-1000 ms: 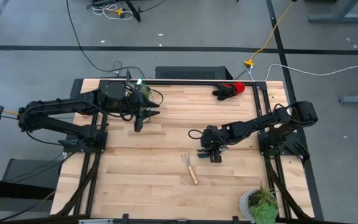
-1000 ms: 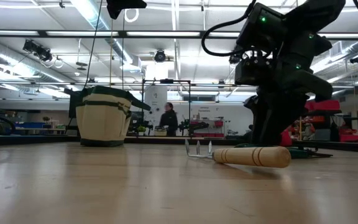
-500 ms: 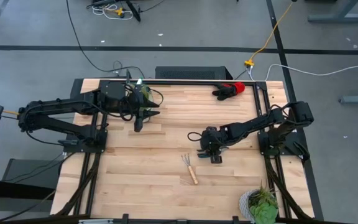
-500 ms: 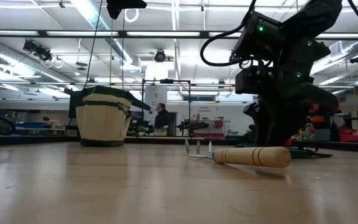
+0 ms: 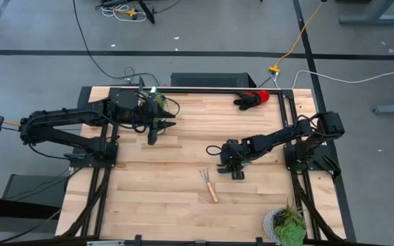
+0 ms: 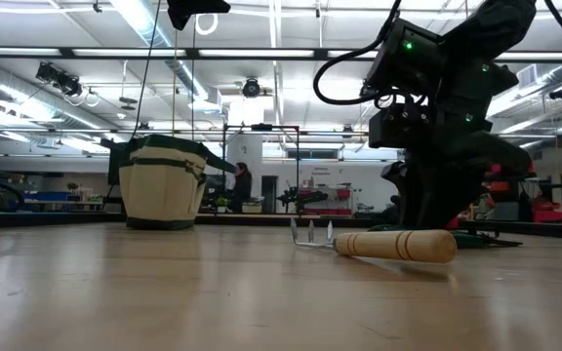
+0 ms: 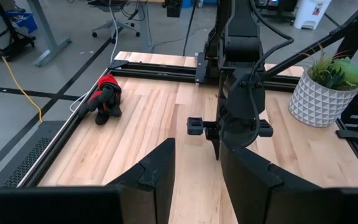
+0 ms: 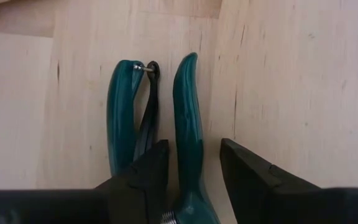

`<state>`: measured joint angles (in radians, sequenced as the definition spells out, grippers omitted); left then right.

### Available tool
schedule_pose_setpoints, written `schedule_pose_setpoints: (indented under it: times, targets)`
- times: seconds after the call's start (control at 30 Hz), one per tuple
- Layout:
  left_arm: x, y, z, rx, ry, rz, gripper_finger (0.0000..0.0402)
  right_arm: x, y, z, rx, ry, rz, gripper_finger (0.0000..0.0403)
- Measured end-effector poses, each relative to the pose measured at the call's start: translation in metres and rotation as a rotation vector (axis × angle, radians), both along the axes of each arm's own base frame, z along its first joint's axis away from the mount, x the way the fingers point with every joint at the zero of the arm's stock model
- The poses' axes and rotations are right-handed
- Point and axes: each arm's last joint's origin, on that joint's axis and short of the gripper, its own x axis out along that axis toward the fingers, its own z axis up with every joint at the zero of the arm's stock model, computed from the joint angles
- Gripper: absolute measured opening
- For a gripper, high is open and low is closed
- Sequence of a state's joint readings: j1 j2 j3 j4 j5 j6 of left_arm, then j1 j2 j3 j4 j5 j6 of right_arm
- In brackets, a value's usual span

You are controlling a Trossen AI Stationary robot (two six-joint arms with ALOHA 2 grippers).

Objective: Pick & Place Garden tools in Gardening bag
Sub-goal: Put the dark green shears into the gardening bag

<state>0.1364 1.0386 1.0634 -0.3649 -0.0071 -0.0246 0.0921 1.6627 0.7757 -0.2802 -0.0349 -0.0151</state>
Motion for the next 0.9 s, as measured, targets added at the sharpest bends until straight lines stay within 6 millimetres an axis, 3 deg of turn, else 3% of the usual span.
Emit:
schedule_pose_setpoints:
  times: [0.53,0.9]
  targets:
    - [0.0000,0.0000,0.0000,0.000,0.000,0.000,0.0133,0.0000,0.0001,-0.0010,0.006,0.001,-0.005,0.0053]
    - [0.0000,0.0000,0.0000,0.001,0.000,-0.001,0.0133,-0.0008,0.0003,0.0003,0.019,0.001,0.002,0.0047]
